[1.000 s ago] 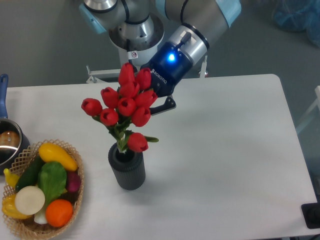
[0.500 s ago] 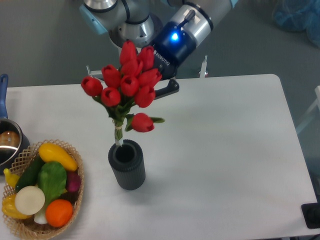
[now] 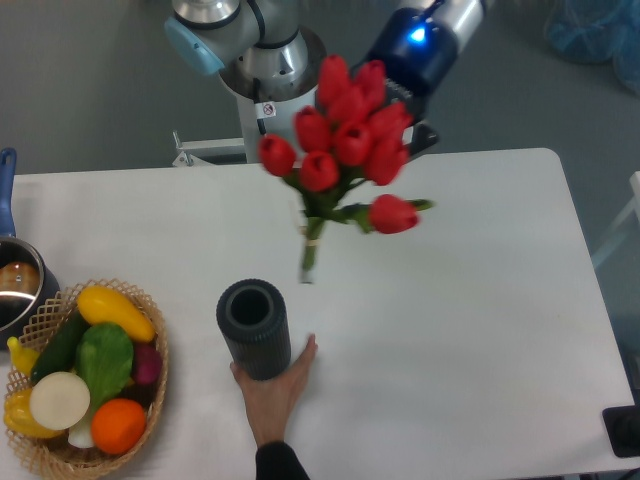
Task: Pick up the flowers from the vase
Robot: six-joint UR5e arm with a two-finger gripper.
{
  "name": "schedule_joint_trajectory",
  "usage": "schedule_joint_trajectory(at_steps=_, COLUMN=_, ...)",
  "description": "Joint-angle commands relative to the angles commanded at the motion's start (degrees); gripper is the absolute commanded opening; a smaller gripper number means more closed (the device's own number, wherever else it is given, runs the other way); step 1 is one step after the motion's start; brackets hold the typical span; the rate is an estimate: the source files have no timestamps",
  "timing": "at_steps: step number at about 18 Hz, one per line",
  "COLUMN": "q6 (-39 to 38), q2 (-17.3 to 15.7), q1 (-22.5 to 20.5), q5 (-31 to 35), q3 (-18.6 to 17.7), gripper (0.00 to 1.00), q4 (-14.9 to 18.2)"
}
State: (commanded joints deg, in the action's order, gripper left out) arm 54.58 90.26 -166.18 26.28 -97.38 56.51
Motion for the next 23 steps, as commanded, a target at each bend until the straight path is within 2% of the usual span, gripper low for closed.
schedule_joint_trajectory(at_steps=3, q6=4.83, q2=0.61, q1=-4.14, q5=0.18, q3=-0.26, gripper=0.30, q4=0.09)
schedule_joint_trajectory(at_steps=5, q6=6.06, q2=1.23, q1=-5.37, q5=0.79, q3=-0.35, gripper=0.30, q4=0.09)
schedule_joint_trajectory(at_steps=7, q6=8.78, q2=2.81, q1=-5.55, q5=2.81, q3=-0.35, gripper=0.30, q4=0.09)
schedule_joint_trajectory(at_steps=11, q6=11.51, q2=3.86, q1=-6.61, q5=6.59, q3=-0.53, gripper=0.30, q4=0.18)
schedule_joint_trajectory(at_steps=17, q6=11.87, q2=4.13, q1=-7.84, q5=6.60, q3=-0.70, gripper=0.30, q4=0.26)
schedule_joint_trajectory(at_steps=23, q6=11.96, q2=3.52, q1=-8.28, q5=6.60, q3=-2.90, gripper=0.30, q4=0.18)
